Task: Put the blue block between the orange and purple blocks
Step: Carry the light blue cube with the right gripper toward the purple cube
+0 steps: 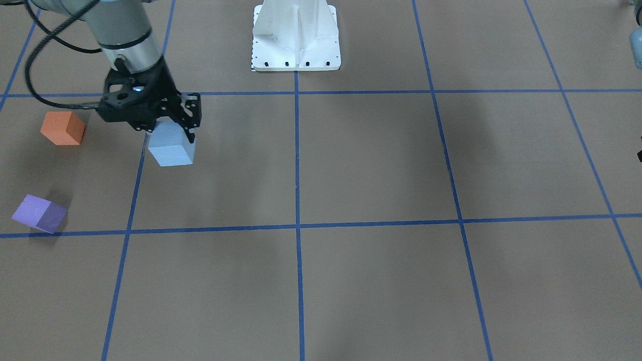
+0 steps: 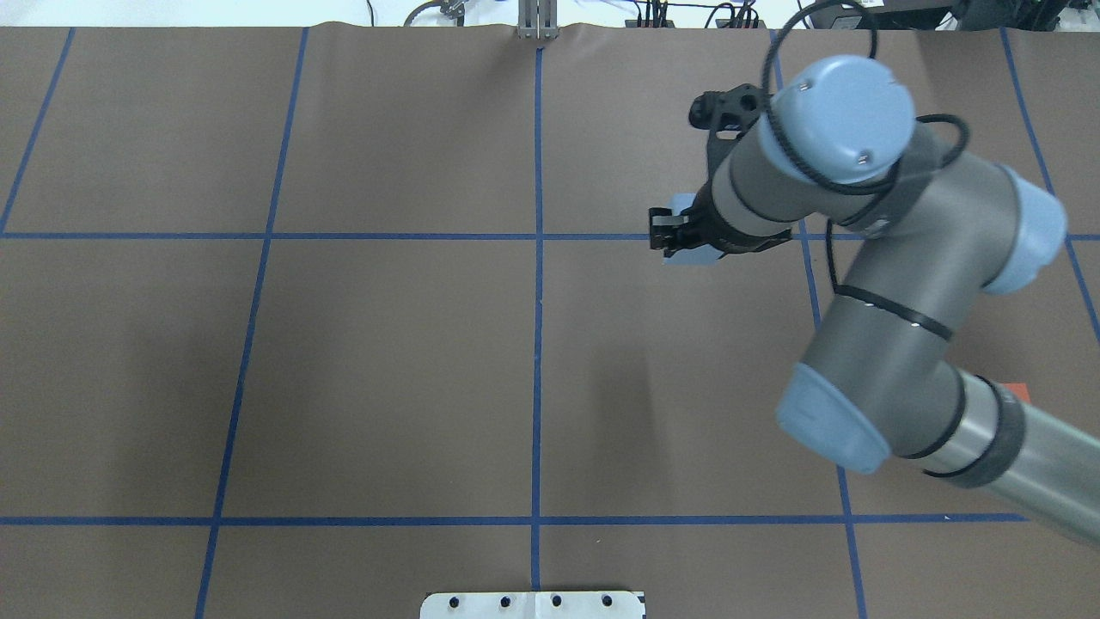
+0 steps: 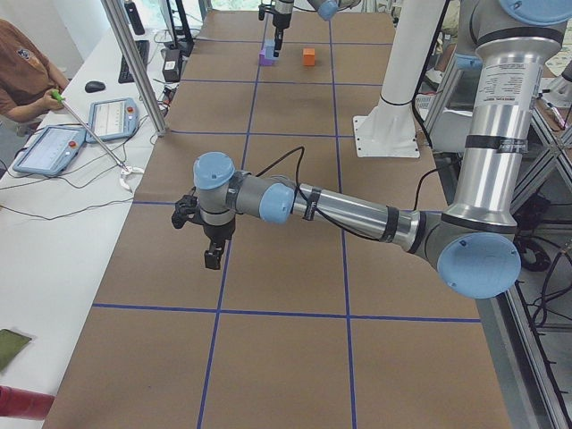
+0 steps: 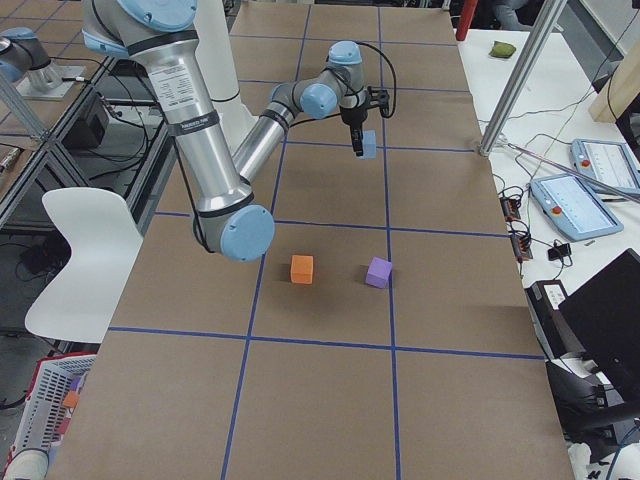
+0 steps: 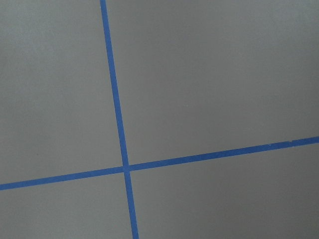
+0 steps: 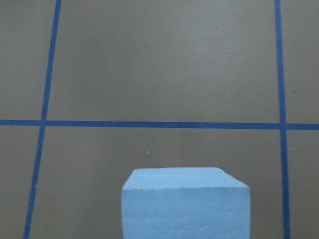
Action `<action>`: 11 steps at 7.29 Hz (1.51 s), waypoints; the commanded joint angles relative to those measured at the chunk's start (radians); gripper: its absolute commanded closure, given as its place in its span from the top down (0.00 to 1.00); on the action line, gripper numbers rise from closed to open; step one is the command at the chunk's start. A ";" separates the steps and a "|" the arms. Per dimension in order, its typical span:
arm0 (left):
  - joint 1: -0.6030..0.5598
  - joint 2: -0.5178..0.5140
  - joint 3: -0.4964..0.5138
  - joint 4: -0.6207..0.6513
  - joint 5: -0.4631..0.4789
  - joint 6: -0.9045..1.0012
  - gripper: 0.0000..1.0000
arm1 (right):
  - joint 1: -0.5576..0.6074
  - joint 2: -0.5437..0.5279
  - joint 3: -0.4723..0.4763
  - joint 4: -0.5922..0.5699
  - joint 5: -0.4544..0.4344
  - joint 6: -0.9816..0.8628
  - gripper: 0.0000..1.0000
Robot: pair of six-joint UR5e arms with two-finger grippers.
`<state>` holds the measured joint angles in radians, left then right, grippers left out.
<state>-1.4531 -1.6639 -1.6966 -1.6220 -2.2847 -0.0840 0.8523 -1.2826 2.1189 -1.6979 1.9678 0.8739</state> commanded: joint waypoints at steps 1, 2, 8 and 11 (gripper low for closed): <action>-0.003 0.036 0.012 -0.024 0.002 0.023 1.00 | 0.100 -0.180 0.018 0.039 0.046 -0.188 0.00; -0.001 0.053 0.029 -0.026 0.002 0.024 1.00 | 0.109 -0.284 -0.017 0.211 0.052 -0.193 0.00; 0.002 0.038 0.044 -0.022 0.004 0.023 1.00 | 0.134 -0.342 -0.259 0.345 0.153 -0.203 0.00; 0.002 0.032 0.043 -0.022 0.032 0.023 1.00 | 0.128 -0.353 -0.328 0.346 0.161 -0.197 0.00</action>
<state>-1.4512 -1.6296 -1.6529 -1.6444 -2.2736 -0.0613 0.9832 -1.6322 1.8254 -1.3526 2.1263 0.6718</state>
